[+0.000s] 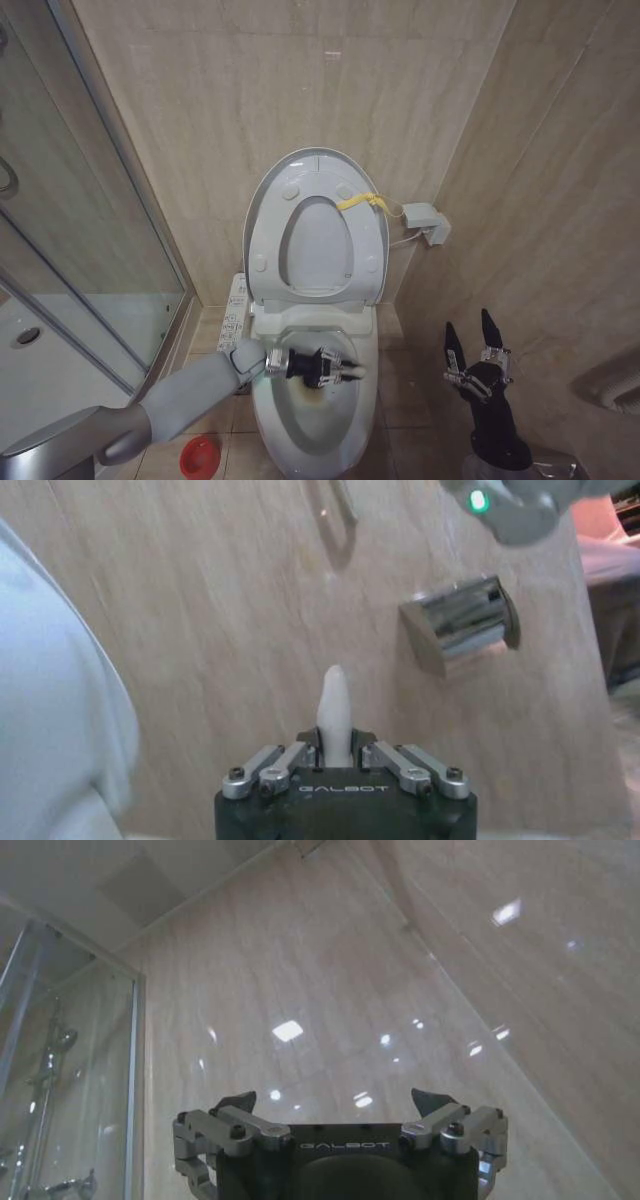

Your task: Open the toilet lid, clean the toilet bowl with a toilet brush, close the toilet lid, and flush.

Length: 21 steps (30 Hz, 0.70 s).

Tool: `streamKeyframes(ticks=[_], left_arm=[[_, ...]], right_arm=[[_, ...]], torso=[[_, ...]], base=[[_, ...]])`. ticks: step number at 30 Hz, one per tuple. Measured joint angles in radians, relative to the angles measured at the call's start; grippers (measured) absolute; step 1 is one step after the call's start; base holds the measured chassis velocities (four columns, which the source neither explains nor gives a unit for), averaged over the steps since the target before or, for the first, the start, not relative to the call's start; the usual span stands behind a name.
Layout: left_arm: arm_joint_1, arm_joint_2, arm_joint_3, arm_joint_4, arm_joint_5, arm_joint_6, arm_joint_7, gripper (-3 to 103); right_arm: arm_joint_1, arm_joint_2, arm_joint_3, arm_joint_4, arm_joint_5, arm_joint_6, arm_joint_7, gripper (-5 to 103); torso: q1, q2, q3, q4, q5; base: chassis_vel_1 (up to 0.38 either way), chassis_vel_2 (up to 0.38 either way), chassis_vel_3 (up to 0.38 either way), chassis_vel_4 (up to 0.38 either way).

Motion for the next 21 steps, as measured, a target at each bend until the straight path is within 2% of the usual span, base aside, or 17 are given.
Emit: streamKeyframes(ticks=[3, 6, 7, 10, 11, 13, 17, 19, 21], left_arm=[[-0.003, 0.029, 0.003, -0.002, 0.004, -0.001, 0.004, 20], [0.017, 0.059, 0.008, 0.027, 0.024, -0.005, 0.016, 20], [0.034, 0.068, 0.006, 0.042, 0.032, -0.007, 0.02, 20], [0.045, 0.067, -0.001, 0.041, 0.035, -0.007, 0.021, 20], [0.043, 0.056, -0.004, 0.02, 0.029, -0.002, 0.015, 20], [0.022, 0.01, -0.006, -0.031, -0.003, 0.004, -0.017, 20], [-0.01, -0.041, -0.003, -0.068, -0.045, 0.01, -0.04, 20], [-0.016, -0.044, 0.006, -0.066, -0.049, 0.011, -0.037, 20], [-0.013, -0.021, 0.037, -0.033, -0.04, 0.008, -0.025, 20]], right_arm=[[0.002, 0.001, -0.004, -0.004, -0.001, 0.0, 0.0, 100], [0.0, 0.002, -0.011, -0.002, -0.002, 0.001, -0.001, 100], [-0.001, 0.002, -0.012, 0.0, -0.002, 0.001, -0.002, 100], [-0.003, 0.001, -0.013, 0.004, -0.002, 0.001, -0.002, 100], [-0.004, 0.0, -0.012, 0.005, -0.002, 0.001, -0.002, 100], [-0.001, 0.002, -0.01, 0.006, -0.002, 0.0, -0.001, 100], [0.013, 0.002, -0.006, -0.005, -0.003, -0.005, 0.0, 100], [0.017, 0.001, -0.004, -0.01, -0.003, -0.006, 0.001, 100], [0.011, -0.002, 0.0, -0.011, -0.002, -0.006, 0.001, 100]], torso=[[0.0, 0.0, 0.0, 0.0, 0.0004], [0.0, 0.0, 0.0, 0.0011, 0.0004], [0.0, 0.0, 0.0, 0.0022, 0.0002], [0.0, 0.0, 0.0, 0.0014, 0.0003], [0.0, 0.0, 0.0, 0.0022, 0.0003], [0.0, 0.0, 0.0, 0.0008, 0.0001], [0.0, 0.0, 0.0, -0.0005, 0.0003], [0.0, 0.0, 0.0, -0.0005, 0.0004], [0.0, 0.0, 0.0, 0.0008, 0.0006]], base=[[0.0, 0.0, 0.0, 0.0], [0.0, 0.0, 0.0, 0.0], [0.0, 0.0, 0.0, 0.0], [0.0, 0.0, 0.0, 0.0], [0.0, 0.0, 0.0, 0.0], [0.0, 0.0, 0.0, 0.0], [-0.014, -0.008, -0.001, -0.009], [-0.056, 0.0, 0.002, -0.037], [0.0, 0.0, 0.0, 0.0]])
